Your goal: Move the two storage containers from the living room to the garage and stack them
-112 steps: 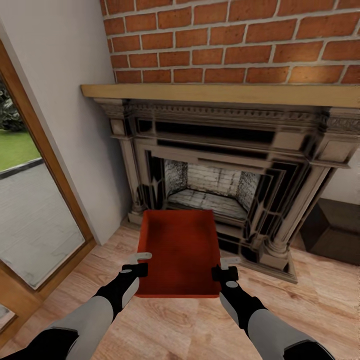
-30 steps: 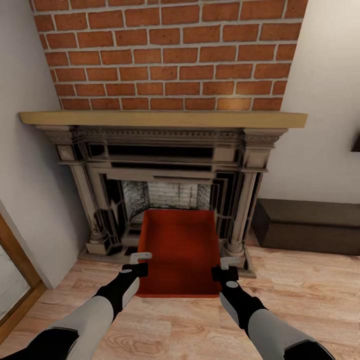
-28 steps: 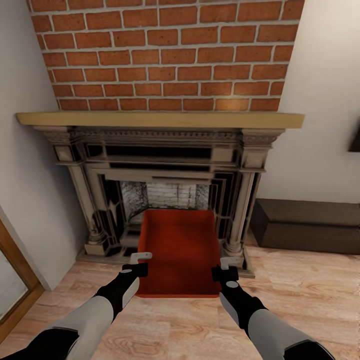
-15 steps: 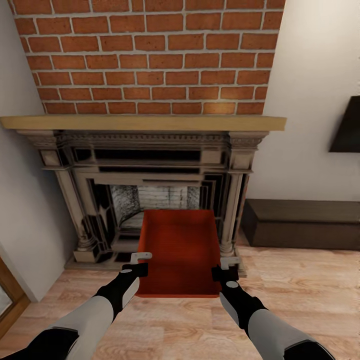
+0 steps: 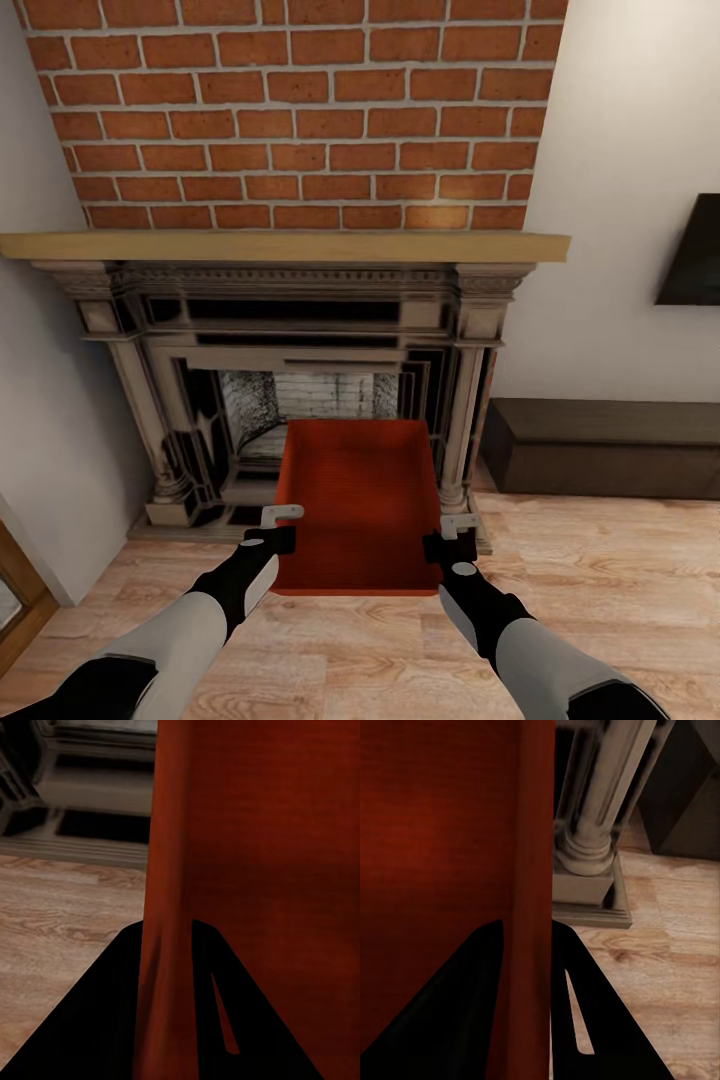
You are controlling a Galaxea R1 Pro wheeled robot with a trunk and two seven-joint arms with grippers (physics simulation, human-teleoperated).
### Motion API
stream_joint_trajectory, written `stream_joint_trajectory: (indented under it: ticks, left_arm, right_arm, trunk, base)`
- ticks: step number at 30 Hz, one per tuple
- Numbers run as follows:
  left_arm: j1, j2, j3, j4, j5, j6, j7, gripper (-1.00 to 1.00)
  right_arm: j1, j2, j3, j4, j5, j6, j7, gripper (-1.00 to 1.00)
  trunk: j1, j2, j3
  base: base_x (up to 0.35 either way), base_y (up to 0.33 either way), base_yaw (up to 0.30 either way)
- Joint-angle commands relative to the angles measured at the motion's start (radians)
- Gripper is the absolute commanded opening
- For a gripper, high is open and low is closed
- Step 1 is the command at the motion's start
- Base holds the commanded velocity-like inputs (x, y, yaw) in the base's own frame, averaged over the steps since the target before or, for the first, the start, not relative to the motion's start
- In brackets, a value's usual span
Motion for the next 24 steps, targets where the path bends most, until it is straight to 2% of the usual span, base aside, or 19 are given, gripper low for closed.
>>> stream_joint_trajectory:
  ticks: [1, 24]
  left_arm:
    - [-0.001, 0.018, 0.022, -0.002, 0.012, 0.006, 0.007, -1.0]
    - [-0.001, 0.019, 0.022, -0.002, 0.012, 0.006, 0.007, -1.0]
  right_arm:
    - [-0.001, -0.001, -0.011, -0.002, 0.003, -0.004, -0.008, -1.0]
    - [-0.001, -0.002, -0.011, -0.001, 0.002, 0.008, -0.005, -1.0]
  trunk:
    - [0.0, -0.001, -0.001]
    - [0.0, -0.001, -0.001]
  base:
    - [0.0, 0.0, 0.0]
    - [0.0, 0.0, 0.0]
